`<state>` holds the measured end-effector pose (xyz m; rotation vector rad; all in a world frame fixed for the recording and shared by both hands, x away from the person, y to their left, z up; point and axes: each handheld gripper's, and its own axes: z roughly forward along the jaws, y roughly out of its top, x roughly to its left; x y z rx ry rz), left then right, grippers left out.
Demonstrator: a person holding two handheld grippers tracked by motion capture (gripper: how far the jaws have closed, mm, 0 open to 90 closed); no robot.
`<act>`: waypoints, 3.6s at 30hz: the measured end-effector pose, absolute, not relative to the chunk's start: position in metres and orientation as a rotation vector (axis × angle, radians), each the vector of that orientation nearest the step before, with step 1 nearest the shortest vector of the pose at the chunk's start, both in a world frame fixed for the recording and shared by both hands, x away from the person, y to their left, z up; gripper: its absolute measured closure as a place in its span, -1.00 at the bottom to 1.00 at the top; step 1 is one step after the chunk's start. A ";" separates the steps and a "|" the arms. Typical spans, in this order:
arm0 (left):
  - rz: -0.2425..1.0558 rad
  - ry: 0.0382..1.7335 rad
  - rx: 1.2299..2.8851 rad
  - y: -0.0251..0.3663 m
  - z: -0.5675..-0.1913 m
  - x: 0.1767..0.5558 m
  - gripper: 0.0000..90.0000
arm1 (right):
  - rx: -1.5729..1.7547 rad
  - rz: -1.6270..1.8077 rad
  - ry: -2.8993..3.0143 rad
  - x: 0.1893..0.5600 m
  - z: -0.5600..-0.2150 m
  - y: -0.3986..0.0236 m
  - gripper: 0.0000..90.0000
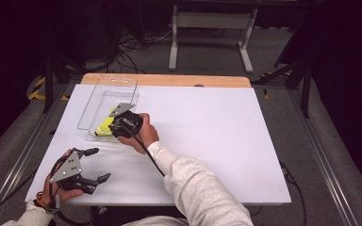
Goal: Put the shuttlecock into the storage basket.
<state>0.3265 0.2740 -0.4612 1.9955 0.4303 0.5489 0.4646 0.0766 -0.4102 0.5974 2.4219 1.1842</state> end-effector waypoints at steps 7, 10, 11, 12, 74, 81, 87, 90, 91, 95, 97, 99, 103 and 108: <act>0.544 0.430 2.007 0.274 -0.462 0.327 -0.82 | 0.588 1.207 2.380 0.457 -0.408 0.068 0.21; 0.545 0.427 2.014 0.274 -0.462 0.328 -0.82 | 0.583 1.216 2.358 0.453 -0.407 0.063 0.20; 0.542 0.430 2.012 0.274 -0.462 0.328 -0.82 | 0.579 1.225 2.353 0.452 -0.406 0.060 0.20; 0.542 0.430 2.012 0.274 -0.462 0.328 -0.82 | 0.573 1.226 2.341 0.451 -0.406 0.058 0.20; 0.546 0.442 2.043 0.268 -0.466 0.333 -0.82 | 0.531 1.169 2.174 0.397 -0.401 -0.088 -0.20; 0.545 0.443 2.043 0.268 -0.466 0.333 -0.82 | 0.524 1.157 2.179 0.395 -0.404 -0.094 -0.28; 0.548 0.442 2.041 0.269 -0.466 0.333 -0.82 | 0.516 1.145 2.177 0.393 -0.407 -0.099 -0.34; 0.549 0.441 2.042 0.269 -0.466 0.333 -0.82 | 0.517 1.140 2.170 0.393 -0.407 -0.101 -0.38; 0.549 0.441 2.042 0.269 -0.466 0.333 -0.82 | 0.519 1.141 2.168 0.393 -0.407 -0.102 -0.38; 0.550 0.440 2.042 0.269 -0.466 0.333 -0.82 | 0.504 1.140 2.173 0.391 -0.408 -0.104 -0.44; 0.553 0.438 2.045 0.269 -0.465 0.333 -0.82 | 0.495 1.141 2.172 0.390 -0.409 -0.104 -0.46; 0.549 0.441 2.043 0.269 -0.466 0.333 -0.82 | 0.495 1.143 2.172 0.389 -0.409 -0.105 -0.48; 0.550 0.441 2.047 0.269 -0.466 0.333 -0.82 | 0.501 1.148 2.157 0.387 -0.411 -0.106 -0.57; 0.548 0.440 2.048 0.269 -0.466 0.333 -0.82 | 0.501 1.166 2.144 0.384 -0.414 -0.108 -0.65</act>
